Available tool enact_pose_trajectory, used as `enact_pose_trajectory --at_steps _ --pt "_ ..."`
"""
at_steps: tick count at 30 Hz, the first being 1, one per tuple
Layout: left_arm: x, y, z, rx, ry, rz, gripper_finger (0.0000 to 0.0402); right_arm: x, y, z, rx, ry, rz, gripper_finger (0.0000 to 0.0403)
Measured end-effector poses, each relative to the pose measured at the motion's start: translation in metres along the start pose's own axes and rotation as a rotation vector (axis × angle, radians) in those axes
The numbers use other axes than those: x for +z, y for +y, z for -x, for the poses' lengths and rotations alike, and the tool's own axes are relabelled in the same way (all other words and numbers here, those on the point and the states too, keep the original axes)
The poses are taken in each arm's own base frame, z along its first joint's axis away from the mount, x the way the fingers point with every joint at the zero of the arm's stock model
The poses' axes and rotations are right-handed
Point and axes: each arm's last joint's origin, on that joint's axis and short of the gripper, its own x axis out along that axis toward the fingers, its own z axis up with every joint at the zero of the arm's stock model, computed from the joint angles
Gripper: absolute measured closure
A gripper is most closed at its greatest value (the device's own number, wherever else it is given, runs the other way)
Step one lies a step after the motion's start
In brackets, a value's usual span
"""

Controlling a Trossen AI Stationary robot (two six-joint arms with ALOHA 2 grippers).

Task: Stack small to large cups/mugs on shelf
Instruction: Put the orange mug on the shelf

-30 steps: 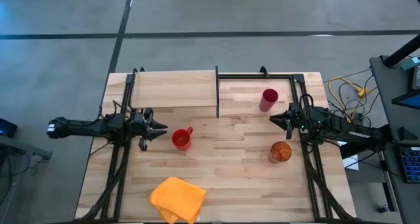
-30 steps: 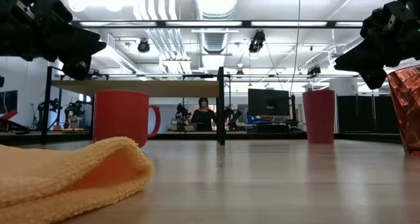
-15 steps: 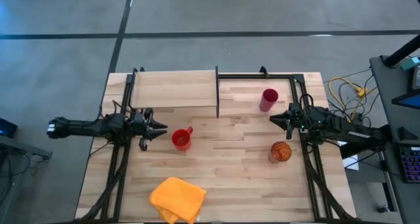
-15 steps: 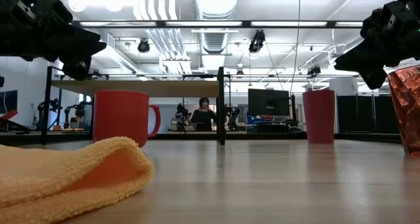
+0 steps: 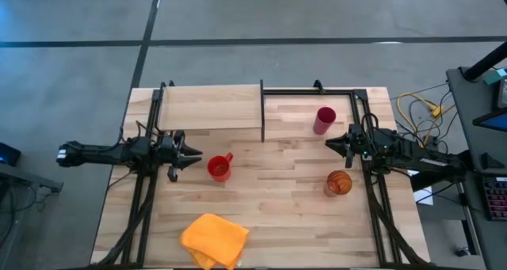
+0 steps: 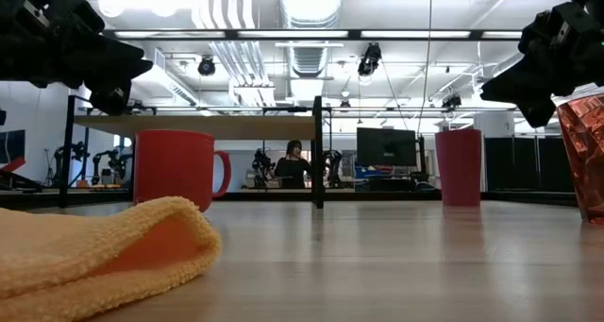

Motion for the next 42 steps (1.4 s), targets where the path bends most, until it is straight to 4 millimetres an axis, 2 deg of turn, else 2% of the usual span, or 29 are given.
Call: enact_pose_trajectory --at_steps 6,14,19,23,25,27,30,33,35,38,42 --pt "0.000 0.000 0.000 0.000 0.000 0.000 0.0313 0.001 -0.001 0.000 -0.043 -0.015 0.278 0.0335" --pt "0.000 0.000 0.000 0.001 0.000 0.000 0.0313 0.001 -0.001 0.000 -0.044 -0.011 0.451 0.0335" --pt "0.000 0.000 0.000 0.001 -0.002 0.000 0.0313 0.001 -0.001 0.000 -0.044 -0.013 0.355 0.0335" --pt "0.000 0.000 0.000 0.001 -0.003 0.003 0.0313 0.007 0.002 0.000 -0.020 -0.081 0.178 0.0335" --pt "0.000 0.001 0.000 0.018 -0.005 -0.039 0.0313 0.011 0.004 0.001 0.013 -0.129 0.073 0.0335" --pt "0.003 0.000 0.000 0.022 -0.029 -0.036 0.0313 0.017 0.008 0.002 0.091 -0.174 0.044 0.0335" --pt "0.022 -0.005 0.003 -0.018 -0.062 0.005 0.0313 0.027 0.016 0.005 0.238 -0.265 0.129 0.0335" --pt "0.045 -0.013 0.005 -0.059 -0.047 0.007 0.0313 0.039 0.021 0.012 0.285 -0.365 0.175 0.0335" --pt "0.068 -0.019 0.006 -0.056 -0.029 0.002 0.0313 0.051 0.026 0.020 0.295 -0.393 0.172 0.0335" --pt "0.105 -0.028 0.007 -0.026 0.089 -0.004 0.0313 0.068 0.033 0.030 0.289 -0.371 0.179 0.0335" --pt "0.159 -0.042 -0.004 -0.014 0.143 -0.026 0.0313 0.100 0.046 0.041 0.265 -0.335 0.239 0.0335"
